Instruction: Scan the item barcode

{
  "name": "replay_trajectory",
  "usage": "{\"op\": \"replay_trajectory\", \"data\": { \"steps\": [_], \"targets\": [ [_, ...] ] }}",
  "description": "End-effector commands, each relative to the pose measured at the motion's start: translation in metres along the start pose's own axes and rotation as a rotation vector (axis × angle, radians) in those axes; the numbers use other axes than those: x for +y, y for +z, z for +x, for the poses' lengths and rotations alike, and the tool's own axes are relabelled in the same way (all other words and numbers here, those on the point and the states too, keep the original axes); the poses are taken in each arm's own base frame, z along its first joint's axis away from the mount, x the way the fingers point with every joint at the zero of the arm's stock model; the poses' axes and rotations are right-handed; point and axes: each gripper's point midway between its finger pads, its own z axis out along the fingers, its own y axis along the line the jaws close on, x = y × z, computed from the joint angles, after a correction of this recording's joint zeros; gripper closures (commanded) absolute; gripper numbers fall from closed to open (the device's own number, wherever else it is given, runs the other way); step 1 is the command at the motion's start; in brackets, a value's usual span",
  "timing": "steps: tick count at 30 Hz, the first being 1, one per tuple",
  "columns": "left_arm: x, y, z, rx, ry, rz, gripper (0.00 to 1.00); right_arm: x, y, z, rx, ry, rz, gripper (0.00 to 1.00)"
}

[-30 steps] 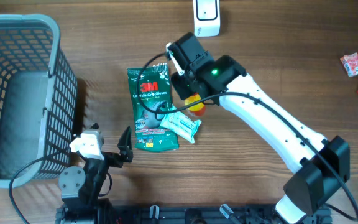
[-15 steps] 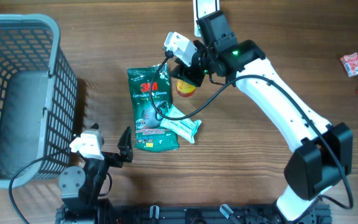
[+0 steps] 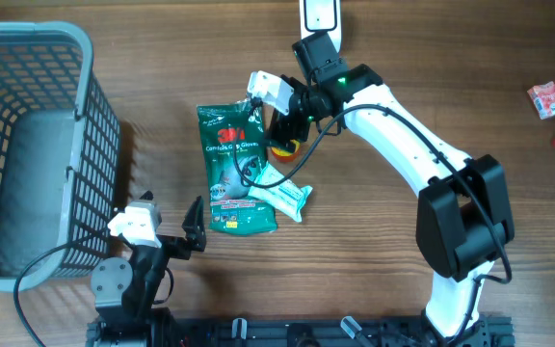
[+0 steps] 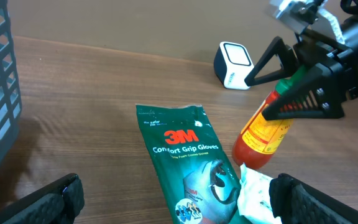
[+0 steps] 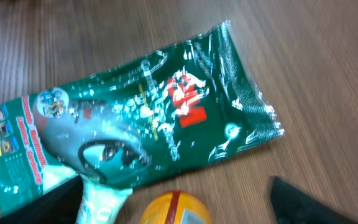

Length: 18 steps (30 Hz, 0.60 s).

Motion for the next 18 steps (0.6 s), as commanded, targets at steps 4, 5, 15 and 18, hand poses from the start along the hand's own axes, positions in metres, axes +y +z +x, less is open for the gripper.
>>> {"op": "replay_trajectory", "data": {
  "steps": [4, 5, 15, 18],
  "targets": [
    [-0.003, 0.000, 0.000, -0.003, -0.003, 0.017, 0.00, -0.014, -0.090, -0.074, -0.157, 0.260, 0.173, 0.00],
    [-0.003, 0.000, 0.000, -0.003, -0.003, 0.017, 0.00, -0.011, -0.104, -0.083, -0.191, 0.326, 0.181, 0.00],
    [-0.003, 0.000, 0.000, -0.003, -0.003, 0.017, 0.00, 0.046, -0.151, 0.000, -0.082, 2.336, 0.352, 0.00],
    [-0.003, 0.000, 0.000, -0.003, -0.003, 0.017, 0.00, 0.059, -0.150, 0.008, -0.028, 2.512, 0.363, 0.00]
  ]
}}
